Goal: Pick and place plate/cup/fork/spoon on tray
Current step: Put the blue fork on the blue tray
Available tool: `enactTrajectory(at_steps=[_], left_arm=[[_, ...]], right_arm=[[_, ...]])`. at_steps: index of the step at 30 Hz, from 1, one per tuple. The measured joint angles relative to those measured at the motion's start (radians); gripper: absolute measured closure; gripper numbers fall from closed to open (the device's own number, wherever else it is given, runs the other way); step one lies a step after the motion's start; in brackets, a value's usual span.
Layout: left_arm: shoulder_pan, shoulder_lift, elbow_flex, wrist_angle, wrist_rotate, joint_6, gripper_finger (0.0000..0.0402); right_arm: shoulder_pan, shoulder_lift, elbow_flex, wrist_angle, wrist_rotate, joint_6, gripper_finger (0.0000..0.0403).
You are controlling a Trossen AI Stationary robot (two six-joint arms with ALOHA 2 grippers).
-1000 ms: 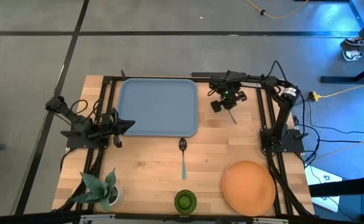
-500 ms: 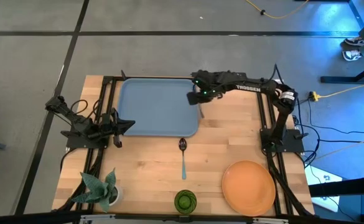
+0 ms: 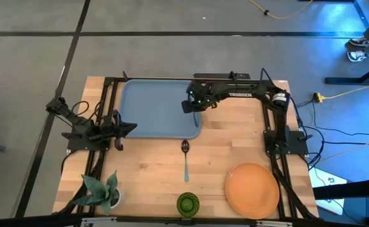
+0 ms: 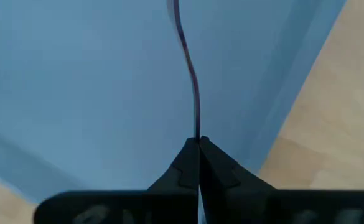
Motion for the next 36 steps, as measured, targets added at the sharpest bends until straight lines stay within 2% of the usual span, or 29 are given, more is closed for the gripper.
enactTrajectory(at_steps=[13, 21, 25, 32, 36], left_arm=[[0.000, 0.000, 0.000, 0.000, 0.012, -0.001, 0.0401], [0.000, 0.000, 0.000, 0.000, 0.012, 0.000, 0.0401], [0.000, 0.000, 0.000, 0.000, 0.012, 0.000, 0.0401], [0.000, 0.000, 0.000, 0.000, 0.012, 0.000, 0.0401], [0.000, 0.000, 0.000, 0.000, 0.012, 0.000, 0.0401]], right_arm=[[-0.005, 0.092, 0.000, 0.049, 0.007, -0.014, 0.0403], [-0.011, 0.093, 0.002, 0.046, 0.020, -0.036, 0.0403], [-0.012, 0.095, 0.050, -0.044, 0.027, -0.060, 0.0403], [-0.008, 0.098, 0.205, -0.243, 0.142, -0.135, 0.0403], [-0.008, 0.099, 0.249, -0.306, 0.186, -0.203, 0.0403]])
